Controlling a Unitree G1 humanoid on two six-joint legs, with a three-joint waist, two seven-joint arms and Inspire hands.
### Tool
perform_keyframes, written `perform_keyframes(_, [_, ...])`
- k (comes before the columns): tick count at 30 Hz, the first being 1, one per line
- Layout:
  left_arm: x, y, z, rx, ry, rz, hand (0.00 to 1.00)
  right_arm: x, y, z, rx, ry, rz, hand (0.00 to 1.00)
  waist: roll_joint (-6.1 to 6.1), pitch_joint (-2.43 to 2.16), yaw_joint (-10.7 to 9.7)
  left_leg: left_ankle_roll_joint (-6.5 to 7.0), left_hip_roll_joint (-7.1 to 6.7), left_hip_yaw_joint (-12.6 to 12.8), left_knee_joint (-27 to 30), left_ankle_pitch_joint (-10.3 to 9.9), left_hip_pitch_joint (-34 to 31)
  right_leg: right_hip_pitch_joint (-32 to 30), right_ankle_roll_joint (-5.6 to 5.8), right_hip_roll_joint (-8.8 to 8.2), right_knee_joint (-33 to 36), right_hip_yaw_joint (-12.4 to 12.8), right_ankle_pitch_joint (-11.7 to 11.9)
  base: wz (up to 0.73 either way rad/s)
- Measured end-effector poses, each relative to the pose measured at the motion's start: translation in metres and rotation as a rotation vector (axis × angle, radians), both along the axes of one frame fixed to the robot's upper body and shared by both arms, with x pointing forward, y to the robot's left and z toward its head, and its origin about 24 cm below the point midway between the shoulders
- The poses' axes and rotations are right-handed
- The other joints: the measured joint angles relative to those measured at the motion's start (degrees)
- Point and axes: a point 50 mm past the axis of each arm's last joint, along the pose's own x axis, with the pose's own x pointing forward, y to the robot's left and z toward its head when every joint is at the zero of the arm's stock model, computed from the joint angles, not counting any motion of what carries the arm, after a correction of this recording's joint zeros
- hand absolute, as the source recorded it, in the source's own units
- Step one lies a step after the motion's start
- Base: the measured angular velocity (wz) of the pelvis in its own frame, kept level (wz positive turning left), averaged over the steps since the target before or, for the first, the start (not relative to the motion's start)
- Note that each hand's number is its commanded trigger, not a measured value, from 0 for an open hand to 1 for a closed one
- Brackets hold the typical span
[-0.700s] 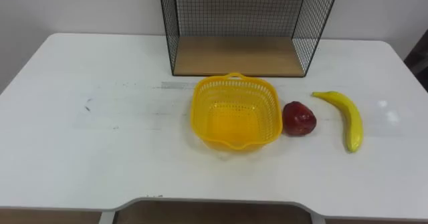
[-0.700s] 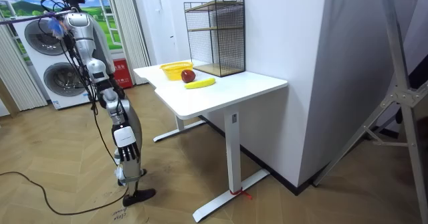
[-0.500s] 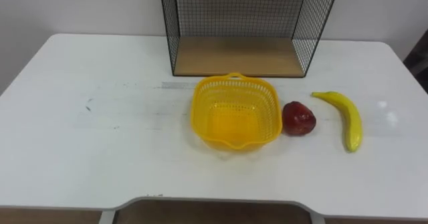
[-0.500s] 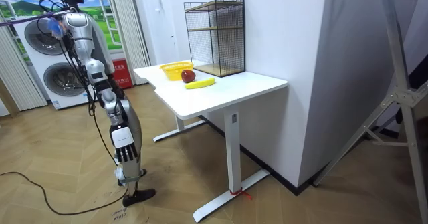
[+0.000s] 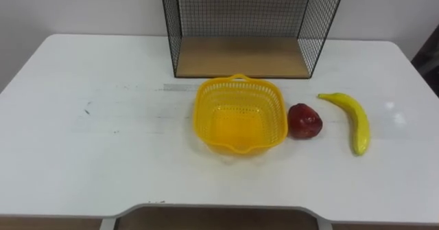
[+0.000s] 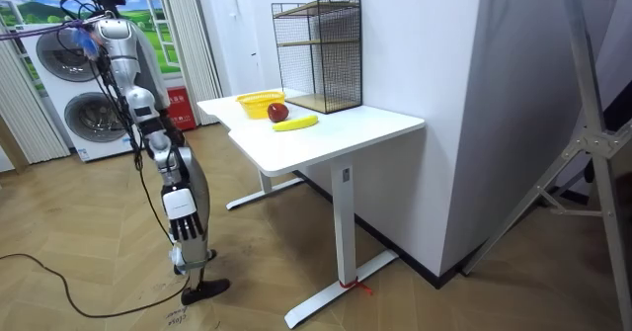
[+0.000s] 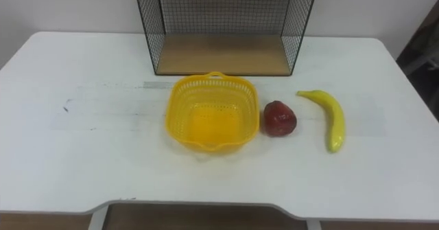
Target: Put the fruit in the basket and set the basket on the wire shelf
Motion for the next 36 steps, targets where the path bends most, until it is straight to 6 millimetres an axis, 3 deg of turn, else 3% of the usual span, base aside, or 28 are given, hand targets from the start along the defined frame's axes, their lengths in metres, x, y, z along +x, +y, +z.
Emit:
perform_keyframes(3, [0.001,0.000,0.000,0.003,-0.007,0.001,0.00,0.002,-0.003,0.001,-0.046,-0.038,-0.130,0.00,-0.09,0.00,-0.6,0.00,0.04,0.4,-0.1,0.0,0.2,0.0,0.00,0.02,0.0,0.2,0.0,-0.03])
perform_keyframes(9, [0.001,0.004,0.002,0.027,-0.025,0.024,0.00,0.000,-0.006,0.002,-0.105,-0.156,-0.593,0.00,-0.57,0.03,-1.2,-0.03,0.05,0.4,-0.4,0.0,0.7,0.2,0.01,0.15,-0.1,0.8,0.0,-0.04])
perform_keyframes(14, [-0.013,0.015,0.006,0.086,-0.040,0.136,0.00,0.004,-0.021,0.006,-0.180,-0.291,-1.081,0.00,-1.00,-0.11,-3.9,-0.02,0.03,0.4,-0.4,0.0,0.7,0.2,0.01,0.13,-0.1,0.7,-0.1,0.02])
perform_keyframes(20, [-0.018,0.022,0.009,0.131,-0.058,0.166,0.00,0.008,-0.037,0.013,-0.269,-0.369,-1.398,0.00,-1.21,-0.14,-4.9,-0.02,0.00,0.3,-0.7,0.0,0.8,0.0,0.01,0.11,0.0,0.8,-0.2,0.00])
perform_keyframes(27, [-0.014,0.025,0.011,0.147,-0.093,0.156,0.00,0.042,-0.074,0.034,-0.395,-0.522,-1.522,0.00,-1.23,-0.59,-5.6,-0.01,-0.07,0.4,-0.3,0.0,-0.1,-0.8,0.03,0.15,0.2,1.0,-0.1,-0.01])
perform_keyframes(33, [-0.008,0.026,0.012,0.150,-0.123,0.143,0.00,0.086,-0.105,0.072,-0.488,-0.759,-1.523,0.00,-1.61,-0.68,-5.1,-0.01,-0.08,0.4,-0.1,0.0,-0.7,-1.3,0.03,0.14,0.1,1.0,-0.1,0.00])
perform_keyframes(36, [-0.007,0.026,0.012,0.149,-0.138,0.138,0.00,0.105,-0.117,0.097,-0.568,-0.888,-1.430,0.00,-1.83,-0.48,-4.5,-0.01,-0.08,0.5,0.1,0.0,-0.9,-1.4,0.03,0.17,0.3,1.2,-0.1,-0.02])
